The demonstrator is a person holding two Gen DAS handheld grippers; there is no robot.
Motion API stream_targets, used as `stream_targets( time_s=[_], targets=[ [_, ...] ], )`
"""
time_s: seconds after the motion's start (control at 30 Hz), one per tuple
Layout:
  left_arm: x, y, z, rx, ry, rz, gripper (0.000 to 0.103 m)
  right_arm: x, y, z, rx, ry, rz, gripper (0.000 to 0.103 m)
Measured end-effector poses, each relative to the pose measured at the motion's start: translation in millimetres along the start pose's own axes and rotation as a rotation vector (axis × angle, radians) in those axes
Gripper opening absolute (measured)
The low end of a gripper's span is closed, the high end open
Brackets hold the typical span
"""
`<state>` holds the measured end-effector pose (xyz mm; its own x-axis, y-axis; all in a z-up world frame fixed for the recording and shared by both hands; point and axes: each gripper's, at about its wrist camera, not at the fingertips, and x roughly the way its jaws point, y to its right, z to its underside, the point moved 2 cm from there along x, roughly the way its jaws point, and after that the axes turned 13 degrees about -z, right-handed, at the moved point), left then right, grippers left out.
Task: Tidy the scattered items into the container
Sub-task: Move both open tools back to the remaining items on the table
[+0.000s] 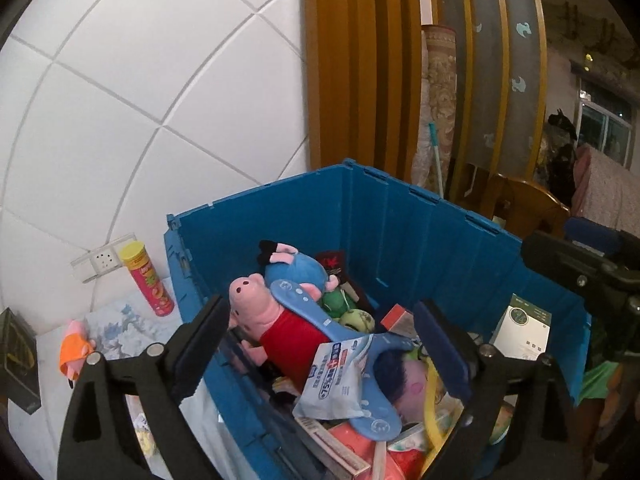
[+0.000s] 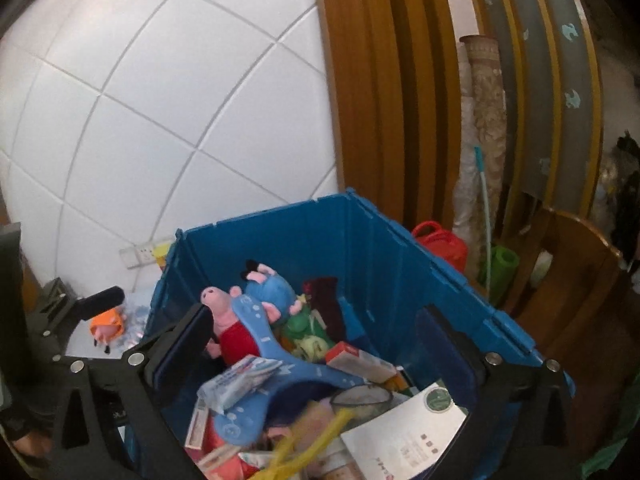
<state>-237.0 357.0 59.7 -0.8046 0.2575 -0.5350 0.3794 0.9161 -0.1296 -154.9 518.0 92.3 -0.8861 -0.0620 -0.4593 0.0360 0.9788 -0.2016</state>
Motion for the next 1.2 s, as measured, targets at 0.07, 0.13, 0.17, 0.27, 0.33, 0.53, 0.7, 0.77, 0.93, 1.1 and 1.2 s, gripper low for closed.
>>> stream_targets(
  time_s=[0.07,0.13,0.17,0.27,0.33,0.53,0.7,0.77,0.93,1.1,1.2],
  targets=[
    [-2.5,-3.6,2.5,0.000,0.001,-0.001,0.094,1.0,-6.1,1.5,-0.005,-0.004,-0.003,0.103],
    [-5.6,-7.7,5.4,0.000,0.003,-0.002,0.094,0.0,-12.1,4.4,-0.006,-0.006,-0.003,0.103],
    [-9.3,-11.6,8.0,-0.003,0.005,-0.001,0.094,-0.3,-15.1,5.9,-0.006,-0.007,-0.004,0.103],
    [-17.6,-21.6,14.6,-0.006,0.011,0.003,0.094,-5.5,-29.5,12.2,-0.011,-0.004,0.001,0.103],
    [-25.4,-30.3,20.8,-0.008,0.018,0.008,0.094,-10.0,-40.3,16.9,-0.015,0.000,0.006,0.103],
    [-48.5,-63.9,42.5,-0.022,0.034,0.017,0.094,-23.4,-79.0,30.2,-0.027,0.016,0.010,0.103],
    [-64.2,-108.5,72.6,-0.028,0.035,-0.009,0.094,-21.9,-134.2,48.7,-0.059,0.015,-0.018,0.103],
    [-67.5,-132.2,87.9,-0.043,0.021,-0.038,0.094,-20.3,-157.3,56.6,-0.073,0.014,-0.031,0.103],
    [-65.9,-193.5,134.4,-0.062,-0.040,-0.111,0.094,-5.1,-214.1,79.7,-0.097,-0.010,-0.083,0.103],
    [-53.7,-249.2,179.4,-0.094,-0.125,-0.184,0.094,30.3,-262.4,111.7,-0.112,-0.082,-0.137,0.103],
    [-40.7,-278.6,204.3,-0.117,-0.184,-0.229,0.094,54.9,-279.5,129.4,-0.123,-0.135,-0.150,0.103]
  ],
)
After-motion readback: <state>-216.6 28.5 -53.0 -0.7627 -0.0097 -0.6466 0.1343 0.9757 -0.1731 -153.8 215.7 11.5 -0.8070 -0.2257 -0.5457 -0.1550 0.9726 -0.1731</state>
